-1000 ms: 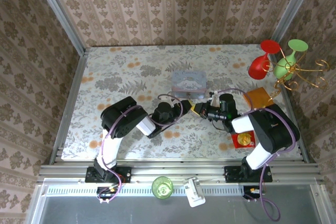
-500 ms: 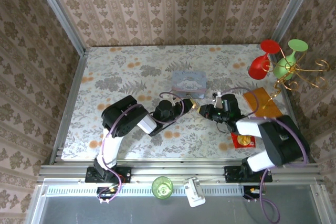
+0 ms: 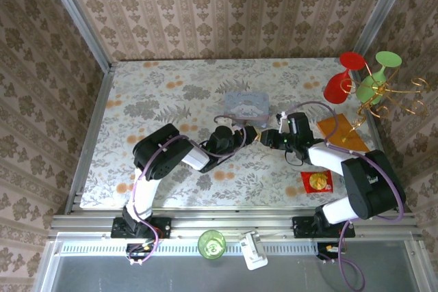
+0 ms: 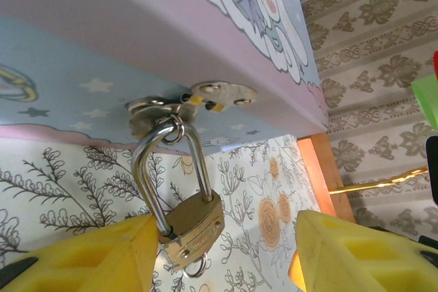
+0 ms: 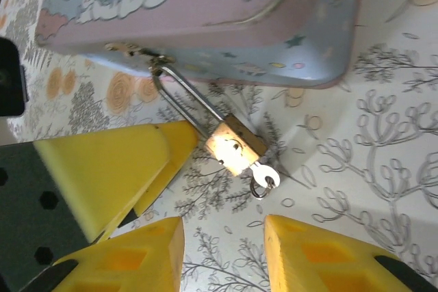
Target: Unlock a padlock with a key
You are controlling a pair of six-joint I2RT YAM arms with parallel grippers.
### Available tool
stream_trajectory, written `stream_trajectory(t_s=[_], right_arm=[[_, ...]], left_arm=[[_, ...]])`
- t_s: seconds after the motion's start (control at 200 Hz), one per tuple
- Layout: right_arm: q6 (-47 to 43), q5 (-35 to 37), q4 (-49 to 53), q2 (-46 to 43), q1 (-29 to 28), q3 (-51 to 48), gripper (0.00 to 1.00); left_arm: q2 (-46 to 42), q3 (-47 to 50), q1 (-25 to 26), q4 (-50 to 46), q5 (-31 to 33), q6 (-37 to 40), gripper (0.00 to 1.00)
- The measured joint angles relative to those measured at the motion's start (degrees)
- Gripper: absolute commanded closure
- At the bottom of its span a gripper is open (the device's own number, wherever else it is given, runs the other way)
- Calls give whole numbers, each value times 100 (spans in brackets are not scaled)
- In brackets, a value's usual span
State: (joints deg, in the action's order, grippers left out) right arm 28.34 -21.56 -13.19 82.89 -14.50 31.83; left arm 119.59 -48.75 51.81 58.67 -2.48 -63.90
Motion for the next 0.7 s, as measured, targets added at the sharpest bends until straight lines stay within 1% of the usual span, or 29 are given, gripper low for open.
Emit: stream_trajectory(t_s=[0.175, 0.28, 0.375, 0.54, 0.655, 0.7], right_arm=[[-11, -28, -120, 190, 59, -35, 62], [-103, -164, -175, 643, 63, 105, 61], [-114, -315, -321, 990, 101, 234, 62], [98, -485, -815, 1172, 313, 229, 66], [136, -369, -852, 1071, 396, 234, 67], [114, -317, -780, 1021, 398, 269, 70]], left_arm=[[-37, -149, 144, -350, 448, 15, 44], [-98, -173, 219, -560, 708, 114, 44], [-105, -229, 225, -664, 745, 138, 44], [90, -299, 212, -328, 782, 66, 45], [76, -389, 284, -520, 1027, 59, 43], [66, -466, 341, -691, 1182, 87, 42]])
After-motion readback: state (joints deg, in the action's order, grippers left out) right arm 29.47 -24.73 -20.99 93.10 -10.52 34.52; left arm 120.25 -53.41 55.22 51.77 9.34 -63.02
